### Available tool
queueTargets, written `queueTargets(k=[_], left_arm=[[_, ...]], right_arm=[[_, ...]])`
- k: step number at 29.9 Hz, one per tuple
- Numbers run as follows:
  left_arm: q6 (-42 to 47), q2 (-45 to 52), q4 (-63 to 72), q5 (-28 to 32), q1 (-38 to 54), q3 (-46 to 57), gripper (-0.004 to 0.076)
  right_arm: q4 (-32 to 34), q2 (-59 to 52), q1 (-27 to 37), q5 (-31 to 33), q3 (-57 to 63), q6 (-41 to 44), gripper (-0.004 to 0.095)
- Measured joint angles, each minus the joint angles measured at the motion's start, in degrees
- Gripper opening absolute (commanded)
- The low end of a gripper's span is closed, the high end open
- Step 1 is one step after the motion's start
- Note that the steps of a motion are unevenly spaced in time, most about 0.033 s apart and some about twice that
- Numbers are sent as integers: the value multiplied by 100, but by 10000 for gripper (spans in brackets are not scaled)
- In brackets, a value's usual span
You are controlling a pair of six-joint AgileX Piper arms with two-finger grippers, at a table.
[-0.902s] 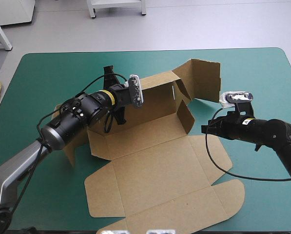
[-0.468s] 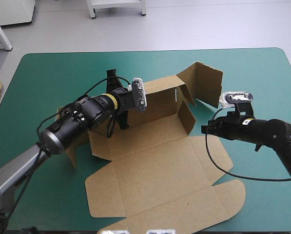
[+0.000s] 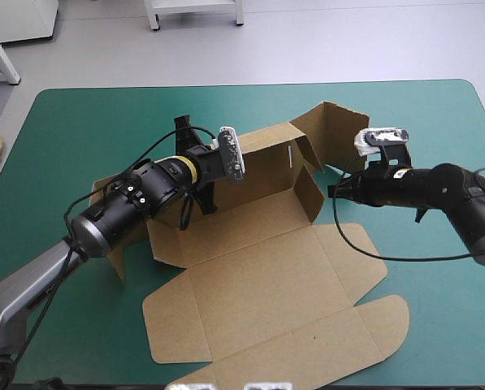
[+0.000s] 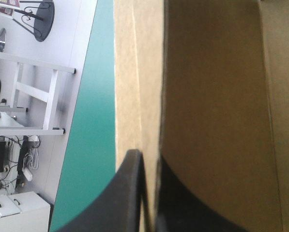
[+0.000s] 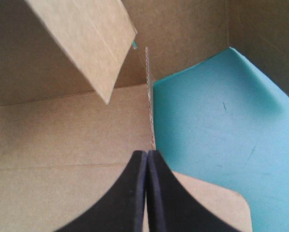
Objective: Fold the box
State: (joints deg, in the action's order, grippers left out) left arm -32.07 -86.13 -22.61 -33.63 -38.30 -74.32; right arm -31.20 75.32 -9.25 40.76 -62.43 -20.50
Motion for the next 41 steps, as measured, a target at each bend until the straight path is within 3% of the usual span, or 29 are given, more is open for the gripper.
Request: queueTargets(k=[8, 21, 41], left_arm=[[-154, 283, -14, 276, -107, 445, -9], [329, 503, -367, 436, -142, 716, -9], [476, 489, -753, 871, -127, 1007, -9]], right_arm=[[28, 465, 0, 243, -862, -5, 1], [41, 803, 0, 402, -1420, 43, 1], [115, 2536, 0, 1207, -4227, 434, 1]])
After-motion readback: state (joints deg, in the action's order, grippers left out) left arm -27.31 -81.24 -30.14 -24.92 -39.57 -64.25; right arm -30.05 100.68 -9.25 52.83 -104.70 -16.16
